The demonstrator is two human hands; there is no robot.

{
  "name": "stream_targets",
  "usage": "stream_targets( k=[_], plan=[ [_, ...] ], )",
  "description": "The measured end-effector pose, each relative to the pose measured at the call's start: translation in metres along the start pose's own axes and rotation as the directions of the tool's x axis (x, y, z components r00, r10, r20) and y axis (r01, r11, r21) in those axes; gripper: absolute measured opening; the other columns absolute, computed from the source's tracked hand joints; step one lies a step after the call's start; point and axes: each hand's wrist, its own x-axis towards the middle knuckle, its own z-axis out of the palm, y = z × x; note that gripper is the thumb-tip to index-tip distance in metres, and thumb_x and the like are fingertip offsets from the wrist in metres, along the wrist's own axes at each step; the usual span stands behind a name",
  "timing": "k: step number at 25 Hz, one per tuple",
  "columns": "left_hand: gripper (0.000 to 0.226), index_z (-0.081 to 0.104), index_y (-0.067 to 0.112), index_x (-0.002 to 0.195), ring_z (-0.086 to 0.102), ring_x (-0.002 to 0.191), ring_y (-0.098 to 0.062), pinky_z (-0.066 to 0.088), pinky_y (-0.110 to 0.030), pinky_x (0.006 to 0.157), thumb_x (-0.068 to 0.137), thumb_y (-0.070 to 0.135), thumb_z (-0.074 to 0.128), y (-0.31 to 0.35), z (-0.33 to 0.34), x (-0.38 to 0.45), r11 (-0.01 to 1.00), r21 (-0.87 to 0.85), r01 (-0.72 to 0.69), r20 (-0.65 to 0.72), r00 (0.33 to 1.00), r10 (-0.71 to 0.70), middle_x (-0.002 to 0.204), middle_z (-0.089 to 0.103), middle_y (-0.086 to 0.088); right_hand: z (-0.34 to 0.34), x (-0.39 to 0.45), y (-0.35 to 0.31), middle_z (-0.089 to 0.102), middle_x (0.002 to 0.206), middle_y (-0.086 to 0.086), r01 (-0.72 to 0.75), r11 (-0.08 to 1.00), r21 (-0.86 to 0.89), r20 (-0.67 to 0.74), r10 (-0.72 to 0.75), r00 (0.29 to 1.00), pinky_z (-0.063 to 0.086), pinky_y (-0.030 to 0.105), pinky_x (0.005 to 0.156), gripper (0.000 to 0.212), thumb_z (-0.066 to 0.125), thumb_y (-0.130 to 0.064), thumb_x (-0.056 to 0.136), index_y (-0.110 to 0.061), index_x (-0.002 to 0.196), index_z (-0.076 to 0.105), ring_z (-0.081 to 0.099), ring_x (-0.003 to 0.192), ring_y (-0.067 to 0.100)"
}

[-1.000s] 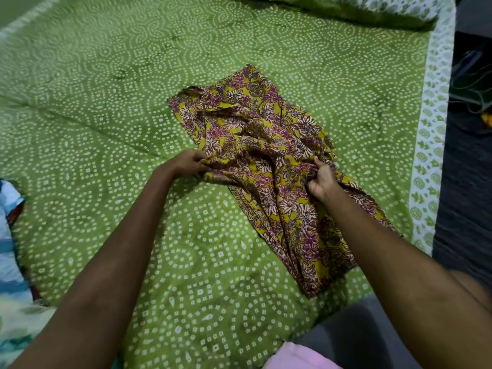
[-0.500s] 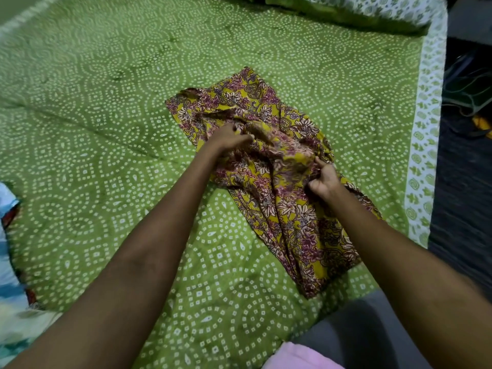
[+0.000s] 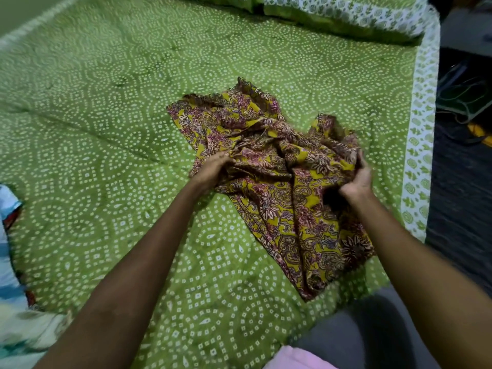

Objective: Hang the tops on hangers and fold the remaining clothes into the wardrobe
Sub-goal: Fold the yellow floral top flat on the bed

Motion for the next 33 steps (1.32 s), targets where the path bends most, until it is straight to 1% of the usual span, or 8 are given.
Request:
stream_targets(
  k=[5, 11, 14, 19, 23, 26, 30, 33],
  plan=[
    [0.038, 0.048, 0.017, 0.122, 0.061, 0.082, -0.013, 0.054, -0.020, 0.064, 0.088, -0.001, 0.054, -0.001, 0.035, -0.013, 0.954, 0.222, -0.204, 0.158, 0.972, 0.171, 0.104, 0.055, 0.003, 0.026, -0.019, 0.018, 0.073, 0.090, 0.009, -0.102, 0.969, -0.224, 0.108, 0.128, 0.986, 0.049, 0.039, 0.080, 0.042, 0.056, -0.050, 0.084, -0.013, 0.079, 0.076, 0.069, 0.080, 0.025],
    [0.041, 0.051, 0.008, 0.126, 0.051, 0.117, -0.022, 0.047, -0.036, 0.095, 0.086, 0.001, 0.054, -0.030, 0.079, -0.018, 0.363, 0.698, -0.617, 0.503, 0.784, 0.365, 0.144, 0.039, -0.003, 0.068, -0.031, 0.060, 0.066, 0.093, 0.009, -0.035, 0.584, -0.811, -0.005, 0.052, 0.999, 0.053, 0.034, 0.075, 0.052, 0.078, -0.045, 0.067, -0.005, 0.092, 0.059, 0.064, 0.085, 0.025],
    [0.054, 0.045, 0.010, 0.130, 0.050, 0.114, -0.020, 0.049, -0.032, 0.093, 0.081, 0.018, 0.068, -0.033, 0.064, -0.014, 0.326, 0.746, -0.581, 0.462, 0.803, 0.376, 0.139, 0.039, -0.002, 0.069, -0.018, 0.067, 0.058, 0.084, 0.009, 0.011, 0.475, -0.880, -0.035, -0.088, 0.996, 0.051, 0.034, 0.070, 0.024, 0.071, -0.018, 0.080, -0.004, 0.083, 0.052, 0.059, 0.088, 0.025],
    [0.073, 0.052, 0.013, 0.127, 0.045, 0.112, -0.021, 0.039, -0.036, 0.099, 0.071, 0.056, 0.070, -0.016, -0.005, 0.010, 0.082, 0.951, -0.298, 0.263, 0.920, 0.292, 0.122, 0.050, -0.006, 0.050, -0.007, 0.062, 0.045, 0.135, 0.015, -0.075, 0.666, -0.742, -0.140, -0.045, 0.989, 0.041, 0.033, 0.091, 0.060, 0.063, -0.019, 0.089, 0.003, 0.135, 0.032, 0.045, 0.124, 0.030],
    [0.044, 0.059, 0.010, 0.122, 0.045, 0.120, -0.027, 0.034, -0.043, 0.105, 0.082, 0.026, 0.067, -0.016, -0.054, 0.015, 0.136, 0.914, -0.383, 0.323, 0.888, 0.327, 0.130, 0.052, -0.011, 0.045, -0.003, 0.063, 0.047, 0.133, 0.016, -0.086, 0.687, -0.721, -0.144, -0.028, 0.989, 0.044, 0.036, 0.095, 0.055, 0.061, -0.018, 0.090, 0.001, 0.134, 0.033, 0.048, 0.121, 0.031],
    [0.032, 0.061, 0.001, 0.117, 0.057, 0.102, -0.022, 0.046, -0.035, 0.093, 0.087, -0.006, 0.049, -0.022, -0.059, 0.010, 0.464, 0.810, -0.358, 0.042, 0.825, 0.563, 0.115, 0.062, -0.017, 0.045, -0.005, 0.063, 0.052, 0.129, 0.016, -0.109, 0.689, -0.716, -0.149, 0.001, 0.989, 0.044, 0.044, 0.100, 0.045, 0.063, -0.017, 0.088, 0.000, 0.123, 0.040, 0.052, 0.116, 0.031],
    [0.026, 0.066, -0.001, 0.107, 0.044, 0.052, 0.002, 0.037, -0.025, 0.052, 0.084, 0.002, 0.054, -0.006, -0.059, -0.009, 0.537, 0.731, -0.421, -0.088, 0.722, 0.687, 0.073, 0.062, -0.011, 0.045, -0.005, 0.063, 0.055, 0.124, 0.015, -0.102, 0.700, -0.707, -0.149, -0.006, 0.989, 0.047, 0.044, 0.097, 0.042, 0.061, -0.014, 0.089, 0.001, 0.123, 0.043, 0.055, 0.112, 0.030],
    [0.015, 0.069, 0.010, 0.081, 0.048, 0.050, -0.014, 0.038, -0.023, 0.053, 0.082, 0.024, 0.069, 0.008, -0.080, -0.023, 0.442, 0.855, -0.273, 0.073, 0.905, 0.418, 0.061, 0.060, -0.003, 0.043, -0.002, 0.064, 0.054, 0.126, 0.017, -0.103, 0.698, -0.709, -0.146, -0.002, 0.989, 0.045, 0.046, 0.099, 0.041, 0.062, -0.013, 0.087, 0.000, 0.120, 0.042, 0.054, 0.114, 0.031]
  ],
)
